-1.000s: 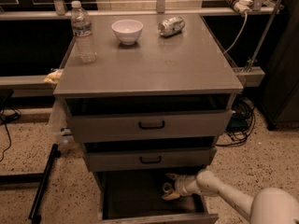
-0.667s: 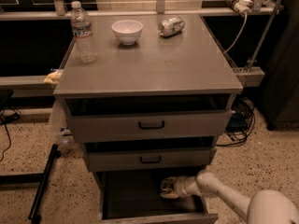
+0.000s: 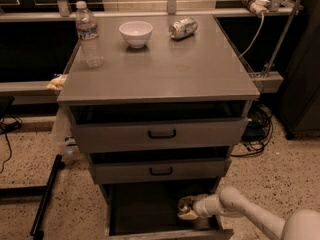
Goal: Pick redbull can from bottom drawer and place on counter
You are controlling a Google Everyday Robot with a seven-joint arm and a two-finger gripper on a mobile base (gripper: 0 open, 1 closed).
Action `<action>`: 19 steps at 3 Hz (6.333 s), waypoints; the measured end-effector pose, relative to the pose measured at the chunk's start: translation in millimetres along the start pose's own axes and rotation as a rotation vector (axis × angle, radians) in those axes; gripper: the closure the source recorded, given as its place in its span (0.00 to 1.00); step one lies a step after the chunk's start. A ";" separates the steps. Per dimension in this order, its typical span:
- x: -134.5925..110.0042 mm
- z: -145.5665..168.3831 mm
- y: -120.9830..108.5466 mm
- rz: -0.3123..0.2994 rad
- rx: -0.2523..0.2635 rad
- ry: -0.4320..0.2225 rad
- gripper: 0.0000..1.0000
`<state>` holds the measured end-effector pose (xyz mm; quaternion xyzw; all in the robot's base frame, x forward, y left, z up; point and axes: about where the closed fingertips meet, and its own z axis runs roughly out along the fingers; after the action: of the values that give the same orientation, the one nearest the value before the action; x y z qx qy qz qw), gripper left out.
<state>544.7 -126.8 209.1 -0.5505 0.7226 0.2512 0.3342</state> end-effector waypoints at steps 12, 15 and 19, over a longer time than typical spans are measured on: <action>-417.6 -404.6 17.3 -0.064 0.214 0.074 1.00; -536.5 -559.3 -26.6 0.012 0.347 0.096 1.00; -575.6 -494.7 -124.3 0.012 0.311 0.025 1.00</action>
Offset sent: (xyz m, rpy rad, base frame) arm -0.0139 -0.0877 0.1939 -0.1195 -0.1036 -0.0082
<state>660.5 -160.4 968.6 -0.4907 0.7603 0.1312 0.4049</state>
